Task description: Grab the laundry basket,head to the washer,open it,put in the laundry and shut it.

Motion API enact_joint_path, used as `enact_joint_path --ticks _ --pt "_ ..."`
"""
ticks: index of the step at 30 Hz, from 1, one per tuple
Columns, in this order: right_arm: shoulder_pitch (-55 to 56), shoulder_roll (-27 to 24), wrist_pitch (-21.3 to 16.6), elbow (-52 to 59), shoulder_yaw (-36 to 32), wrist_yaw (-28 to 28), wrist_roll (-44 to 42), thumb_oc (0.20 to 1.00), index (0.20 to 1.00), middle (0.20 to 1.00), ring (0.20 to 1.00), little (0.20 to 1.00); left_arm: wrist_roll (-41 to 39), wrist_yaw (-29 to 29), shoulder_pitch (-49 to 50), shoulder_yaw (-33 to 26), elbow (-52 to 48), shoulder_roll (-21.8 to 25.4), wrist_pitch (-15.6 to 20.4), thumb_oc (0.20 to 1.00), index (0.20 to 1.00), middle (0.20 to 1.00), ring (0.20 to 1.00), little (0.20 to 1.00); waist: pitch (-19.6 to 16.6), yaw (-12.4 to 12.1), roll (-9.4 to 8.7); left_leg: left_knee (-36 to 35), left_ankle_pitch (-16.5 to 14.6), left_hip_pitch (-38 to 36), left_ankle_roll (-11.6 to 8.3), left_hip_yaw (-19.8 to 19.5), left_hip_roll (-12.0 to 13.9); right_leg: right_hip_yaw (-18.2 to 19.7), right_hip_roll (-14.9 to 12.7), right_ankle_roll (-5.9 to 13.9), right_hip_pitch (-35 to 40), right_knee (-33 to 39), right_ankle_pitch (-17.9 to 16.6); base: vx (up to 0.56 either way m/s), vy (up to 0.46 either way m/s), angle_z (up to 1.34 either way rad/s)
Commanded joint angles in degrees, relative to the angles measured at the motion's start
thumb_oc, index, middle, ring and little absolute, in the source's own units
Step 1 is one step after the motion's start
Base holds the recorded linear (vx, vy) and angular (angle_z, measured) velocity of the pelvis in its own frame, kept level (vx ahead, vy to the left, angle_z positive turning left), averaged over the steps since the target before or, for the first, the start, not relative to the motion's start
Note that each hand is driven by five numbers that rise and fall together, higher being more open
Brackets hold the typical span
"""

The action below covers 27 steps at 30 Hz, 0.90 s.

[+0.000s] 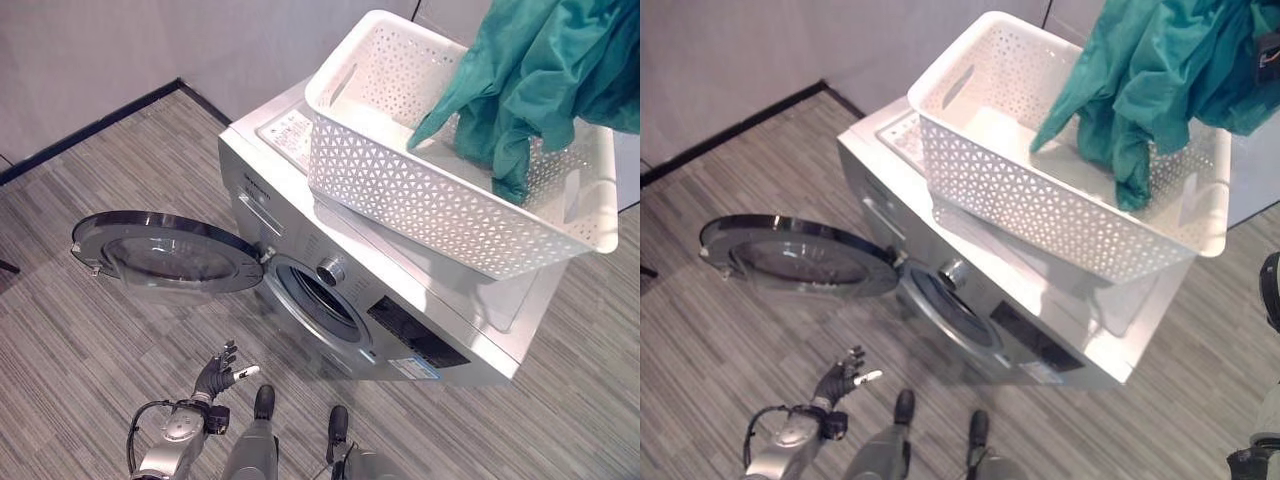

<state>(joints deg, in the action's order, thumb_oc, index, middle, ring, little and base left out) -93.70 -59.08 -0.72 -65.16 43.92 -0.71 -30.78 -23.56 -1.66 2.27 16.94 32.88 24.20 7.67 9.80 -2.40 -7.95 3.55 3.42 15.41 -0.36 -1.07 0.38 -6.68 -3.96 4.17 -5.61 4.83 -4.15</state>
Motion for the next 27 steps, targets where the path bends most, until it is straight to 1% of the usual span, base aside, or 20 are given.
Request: enact_joint_path --ticks 1,4,5,6,7,10,14,15,16,18,19,20,21,22,23,24,25,26,27 --pt "-7.52 -3.04 -4.83 -1.56 -0.59 5.1 -2.28 0.2 0.2 0.2 0.2 0.2 2.24 -1.37 -0.08 0.76 -0.04 1.05 2.5 1.0 1.0 1.0 1.0 1.0 -3.27 -0.62 -1.66 0.68 -6.76 -2.25 0.18 0.08 0.87 1.57 0.61 1.25 0.76 -9.8 10.13 0.0 0.0 0.0" --pt "-8.66 -3.29 -5.7 -1.17 -1.66 8.14 -1.88 0.2 0.2 0.2 0.2 0.2 2.48 -2.07 -0.58 1.09 0.55 0.83 2.36 1.0 1.0 1.0 1.0 1.0 -3.83 -0.73 -1.72 0.35 -6.81 -2.87 0.07 -0.16 0.88 1.5 0.68 1.19 1.3 -9.61 10.32 0.01 -0.011 0.01" --pt "-8.95 -3.89 -6.47 0.33 -2.87 10.39 -1.76 0.2 0.2 0.2 0.2 0.2 2.73 -2.72 -1.11 1.26 1.06 0.57 2.27 1.0 1.0 1.0 1.0 1.0 -4.17 -0.79 -1.82 0.15 -6.73 -3.3 -0.06 -0.52 0.94 1.46 0.8 1.03 1.66 -9.62 10.62 0.02 -0.031 0.04" --pt "-8.82 -3.92 -6.44 0.45 -2.98 10.47 -1.72 0.2 0.2 0.2 0.2 0.2 2.74 -2.74 -1.14 1.28 1.08 0.58 2.28 1.0 1.0 1.0 1.0 1.0 -4.14 -0.78 -1.83 0.12 -6.72 -3.33 -0.07 -0.55 0.94 1.42 0.8 1.02 1.7 -9.62 10.64 0.03 -0.056 0.06" --pt "-9.53 -5.14 -7.44 2.71 -3.71 12.72 -1.66 0.2 0.2 0.2 0.2 0.2 2.83 -3.16 -1.46 1.36 1.44 0.45 2.19 1.0 1.0 1.0 1.0 1.0 -4.69 -0.79 -1.96 -0.06 -6.65 -3.69 -0.29 -0.96 0.92 1.28 0.98 0.83 2.06 -9.61 10.97 0.02 -0.043 0.08" --pt "-8.79 -9.03 -9.31 8.43 -5.49 17.2 0.21 0.2 0.2 0.2 0.2 0.2 3.04 -3.8 -2.19 1.59 1.26 -0.01 2.13 1.0 1.0 1.0 1.0 1.0 -5.02 -0.78 -2.24 0.02 -6.19 -3.92 -0.92 -2.25 1.04 0.98 1.58 0.18 2.76 -9.78 12.04 0.0 -0.091 0.32" --pt "-7.31 -13.5 -10.21 13.87 -7.28 21.73 3.94 0.2 0.2 0.2 0.2 0.2 3.49 -4.13 -3.04 2.01 -0.02 -0.15 1.99 1.0 1.0 1.0 1.0 1.0 -3.86 -1.1 -2.14 2.25 -5.11 -2.41 -2.07 -4.09 0.97 -0.32 2.61 -1.24 2.91 -10.48 14.14 -0.08 -0.091 0.41" --pt "-6.68 -15.08 -10.83 16.76 -8.62 23.64 4.39 0.2 0.2 0.2 0.2 0.2 3.83 -4.3 -4.03 2.59 -0.92 0.13 1.85 1.0 1.0 1.0 1.0 1.0 -2.69 -1.14 -2.17 4.12 -3.56 0.0 -3.37 -5.02 1.0 -2.18 2.66 -2.04 2.89 -10.81 14.89 -0.15 -0.08 0.56" --pt "-6.45 -15.21 -10.72 17.01 -8.88 23.77 4.48 0.2 0.2 0.2 0.2 0.2 3.84 -4.33 -4.13 2.65 -0.97 0.15 1.79 1.0 1.0 1.0 1.0 1.0 -2.65 -0.96 -2.13 4.39 -3.56 0.27 -3.44 -5.3 0.94 -2.45 2.67 -2.08 2.83 -10.87 14.93 -0.18 -0.051 0.58" --pt "-5.82 -15.54 -11.34 21.66 -10.22 25.98 6.47 0.2 0.2 0.2 0.2 0.2 4.17 -4.68 -5.01 2.67 -2.08 0.23 1.88 1.0 1.0 1.0 1.0 1.0 -1.61 -0.53 -2.08 6.58 -3.54 1.77 -4.09 -6.39 1.45 -3.08 2.38 -2.51 2.13 -11.56 14.75 -0.14 0.023 0.65" --pt "-4.36 -14.91 -11.77 24.61 -11.62 27.18 8.08 0.2 0.2 0.2 0.2 0.2 4.45 -4.95 -5.12 2.55 -2.2 0.19 1.92 1.0 1.0 1.0 1.0 1.0 -1.34 -0.38 -2.26 7.67 -4.59 1.48 -4.05 -7.38 2.04 -2.49 2.2 -2.62 1.65 -11.95 14.49 -0.13 0.088 0.32" --pt "0.62 -14.02 -12.47 29.76 -16.71 29.58 10.73 0.2 0.2 0.2 0.2 0.2 4.77 -5.43 -5.53 2.29 -2.64 -0.66 2.15 1.0 1.0 1.0 1.0 1.0 -1.24 0.84 -2.56 10.06 -5.33 0.16 -3.56 -7.06 5.93 -2.33 0.94 -2.7 0.97 -12.19 13.84 -0.09 0.077 -0.05" --pt "1.75 -14.01 -12.35 30.23 -17.82 29.73 10.98 0.2 0.2 0.2 0.2 0.2 4.8 -5.44 -5.47 2.3 -2.63 -0.42 2.15 1.0 1.0 1.0 1.0 1.0 -1.32 0.86 -2.78 10.03 -5.06 0.32 -3.55 -7.1 5.92 -2.38 0.95 -2.7 0.84 -12.13 13.61 -0.04 0.087 -0.2" --pt "3.45 -13.58 -12.52 31.41 -19.57 30.49 12.05 0.2 0.2 0.2 0.2 0.2 5.05 -5.44 -5.18 2.34 -2.97 -0.34 2.41 1.0 1.0 1.0 1.0 1.0 -1.84 1.45 -3.05 9.86 -4.64 -0.71 -3.21 -6.78 8.11 -2.52 0.58 -2.51 0.52 -12.15 13.31 0.02 0.093 -0.13" --pt "4.97 -12.68 -12.84 32.76 -20.92 31.47 13.01 0.2 0.2 0.2 0.2 0.2 5.22 -5.8 -4.54 2.38 -3.19 -0.3 2.65 1.0 1.0 1.0 1.0 1.0 -2.36 1.78 -2.93 9.24 -3.83 -2.68 -3.35 -7.0 10.74 -1.82 0.48 -2.18 0.35 -12.4 13.09 0.07 0.176 -0.07" --pt "5.71 -11.82 -13.15 33.38 -21.52 31.92 13.61 0.2 0.2 0.2 0.2 0.2 5.3 -6.13 -4.16 2.53 -3.38 -0.43 3.02 1.0 1.0 1.0 1.0 1.0 -3.12 2.25 -2.44 8.67 -2.44 -4.27 -3.52 -8.49 12.39 -0.94 0.36 -1.73 0.07 -12.59 12.96 0.09 0.258 -0.22" --pt "7.24 -10.82 -13.65 35.43 -22.87 32.93 14.61 0.2 0.2 0.2 0.2 0.2 4.88 -6.75 -3.45 2.56 -4.25 -0.5 3.49 1.0 1.0 1.0 1.0 1.0 -3.7 2.22 -1.68 7.22 0.08 -6.51 -4.47 -10.98 14.31 0.78 0.82 -1.18 -0.3 -13.17 12.76 0.14 0.366 -0.39" --pt "7.41 -9.99 -13.76 36.24 -23.45 33.22 14.95 0.2 0.2 0.2 0.2 0.2 4.85 -6.8 -2.75 2.65 -5.07 -0.68 3.87 1.0 1.0 1.0 1.0 1.0 -5.04 3.18 -0.14 3.16 -0.04 -10.0 -5.51 -13.13 15.62 2.34 1.3 -0.62 -1.48 -14.69 12.87 0.11 0.39 -0.65" --pt "7.44 -10.06 -13.9 37.1 -24.17 33.56 15.15 0.2 0.2 0.2 0.2 0.2 5.22 -6.72 -2.71 2.98 -5.39 -0.7 3.76 1.0 1.0 1.0 1.0 1.0 -5.53 3.52 0.55 0.94 -0.73 -10.97 -5.92 -12.83 15.98 2.47 1.07 -0.24 -1.76 -15.13 13.12 0.07 0.561 -0.63"
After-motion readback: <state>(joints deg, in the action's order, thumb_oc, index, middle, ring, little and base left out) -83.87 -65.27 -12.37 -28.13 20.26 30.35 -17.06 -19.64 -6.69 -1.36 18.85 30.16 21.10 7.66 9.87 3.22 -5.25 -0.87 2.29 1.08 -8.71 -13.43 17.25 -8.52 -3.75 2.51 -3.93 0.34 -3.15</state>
